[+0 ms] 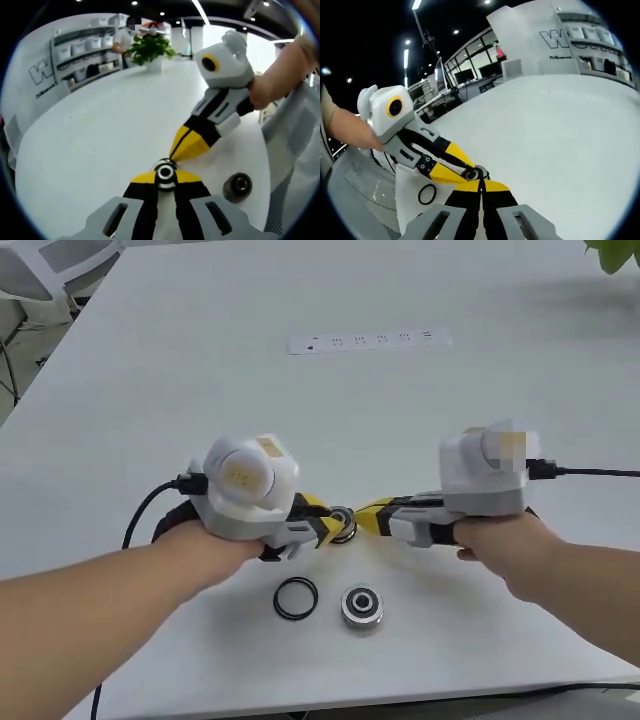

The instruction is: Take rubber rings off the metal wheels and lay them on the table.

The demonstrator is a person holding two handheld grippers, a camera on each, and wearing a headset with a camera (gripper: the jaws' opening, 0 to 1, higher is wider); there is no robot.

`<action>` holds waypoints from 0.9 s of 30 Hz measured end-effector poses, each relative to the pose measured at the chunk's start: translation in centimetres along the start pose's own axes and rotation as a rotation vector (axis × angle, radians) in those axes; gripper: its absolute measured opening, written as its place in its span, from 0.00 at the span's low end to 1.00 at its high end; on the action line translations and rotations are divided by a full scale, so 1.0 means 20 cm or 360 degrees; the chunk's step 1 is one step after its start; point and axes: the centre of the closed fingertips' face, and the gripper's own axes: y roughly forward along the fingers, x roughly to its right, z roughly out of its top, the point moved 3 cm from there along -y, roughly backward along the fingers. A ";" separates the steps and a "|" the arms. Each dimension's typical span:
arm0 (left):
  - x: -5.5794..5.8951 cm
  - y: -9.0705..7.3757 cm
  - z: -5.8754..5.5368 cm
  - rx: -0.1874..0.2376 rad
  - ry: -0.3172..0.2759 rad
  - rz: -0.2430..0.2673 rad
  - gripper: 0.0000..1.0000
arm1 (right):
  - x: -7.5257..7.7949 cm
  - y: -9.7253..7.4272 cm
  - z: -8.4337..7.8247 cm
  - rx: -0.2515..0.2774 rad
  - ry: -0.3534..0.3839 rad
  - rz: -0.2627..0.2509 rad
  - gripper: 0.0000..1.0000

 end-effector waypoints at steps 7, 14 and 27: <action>0.00 0.00 0.00 -0.0005 0.0007 0.0003 0.11 | -0.03 0.00 0.00 -0.0015 -0.0022 0.0020 0.00; 0.01 0.00 0.00 -0.0011 0.0020 0.0002 0.11 | -0.04 0.00 0.00 -0.0021 -0.0040 0.0034 0.00; 0.01 0.00 0.00 -0.0014 0.0028 0.0001 0.11 | -0.08 0.00 0.00 -0.0017 -0.0048 0.0070 0.00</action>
